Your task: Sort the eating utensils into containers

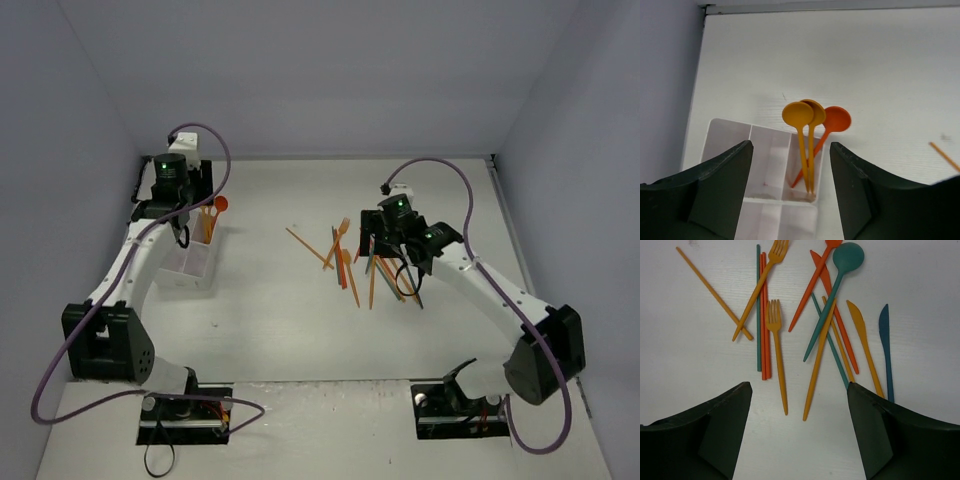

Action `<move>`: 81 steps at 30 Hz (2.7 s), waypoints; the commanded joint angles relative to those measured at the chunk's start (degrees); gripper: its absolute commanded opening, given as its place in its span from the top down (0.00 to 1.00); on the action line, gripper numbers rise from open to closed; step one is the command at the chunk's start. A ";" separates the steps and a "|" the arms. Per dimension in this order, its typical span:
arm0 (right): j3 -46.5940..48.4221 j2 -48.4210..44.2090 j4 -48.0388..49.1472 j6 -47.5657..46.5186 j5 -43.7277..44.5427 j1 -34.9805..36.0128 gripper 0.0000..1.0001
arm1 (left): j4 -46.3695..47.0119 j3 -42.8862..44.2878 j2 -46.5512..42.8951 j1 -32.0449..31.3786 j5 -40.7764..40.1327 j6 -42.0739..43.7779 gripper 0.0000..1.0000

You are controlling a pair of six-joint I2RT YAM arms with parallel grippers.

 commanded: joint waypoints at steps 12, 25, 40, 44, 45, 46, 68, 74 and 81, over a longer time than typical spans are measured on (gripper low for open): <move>15.85 27.53 2.82 5.77 3.87 -7.39 0.57 | -18.76 -3.60 -18.63 -14.93 2.25 -12.25 0.34; 22.79 36.79 3.63 5.72 3.94 -10.84 0.75 | -21.92 -7.67 -25.31 -15.42 3.40 -15.47 0.29; 22.90 40.09 4.21 6.54 2.41 -11.12 0.81 | -21.71 -7.90 -23.74 -15.51 3.84 -15.25 0.29; 22.35 39.28 4.34 6.76 2.12 -11.01 0.69 | -21.69 -7.54 -22.97 -15.51 3.84 -15.38 0.29; 22.18 38.99 4.34 7.05 2.16 -10.93 0.66 | -21.65 -7.50 -22.81 -15.51 3.84 -15.38 0.29; 22.00 38.69 4.34 7.32 2.23 -10.85 0.64 | -21.62 -7.45 -22.65 -15.51 3.84 -15.38 0.29; 21.26 31.85 5.96 2.07 6.56 -9.80 1.00 | -21.58 -2.13 -21.74 -16.01 10.02 -16.72 0.29; 18.97 20.16 8.71 -6.63 6.43 -3.15 1.00 | -20.40 4.30 -20.12 -16.39 18.02 -18.54 0.29; 11.89 5.87 15.88 -12.06 -3.55 5.15 1.00 | -13.99 9.27 -15.98 -17.58 27.28 -24.29 0.29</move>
